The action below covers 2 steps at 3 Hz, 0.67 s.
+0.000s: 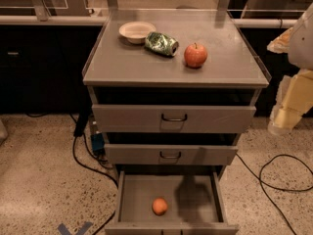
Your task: Pick orange from bottom drawer and place on counter
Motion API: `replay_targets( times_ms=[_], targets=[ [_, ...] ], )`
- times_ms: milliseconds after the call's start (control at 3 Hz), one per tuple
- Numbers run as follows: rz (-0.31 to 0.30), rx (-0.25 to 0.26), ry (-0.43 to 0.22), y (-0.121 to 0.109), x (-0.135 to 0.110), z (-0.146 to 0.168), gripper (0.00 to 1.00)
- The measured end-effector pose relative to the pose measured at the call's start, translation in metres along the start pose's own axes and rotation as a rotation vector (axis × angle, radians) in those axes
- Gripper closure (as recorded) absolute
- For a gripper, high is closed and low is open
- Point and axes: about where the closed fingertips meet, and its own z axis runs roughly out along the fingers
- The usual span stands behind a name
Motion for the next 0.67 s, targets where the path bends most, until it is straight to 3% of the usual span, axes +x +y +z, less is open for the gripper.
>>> replay_targets(
  times_ms=[667],
  targets=[
    [-0.017, 0.008, -0.002, 0.0074, -0.0013, 0.0099, 0.00]
  ],
)
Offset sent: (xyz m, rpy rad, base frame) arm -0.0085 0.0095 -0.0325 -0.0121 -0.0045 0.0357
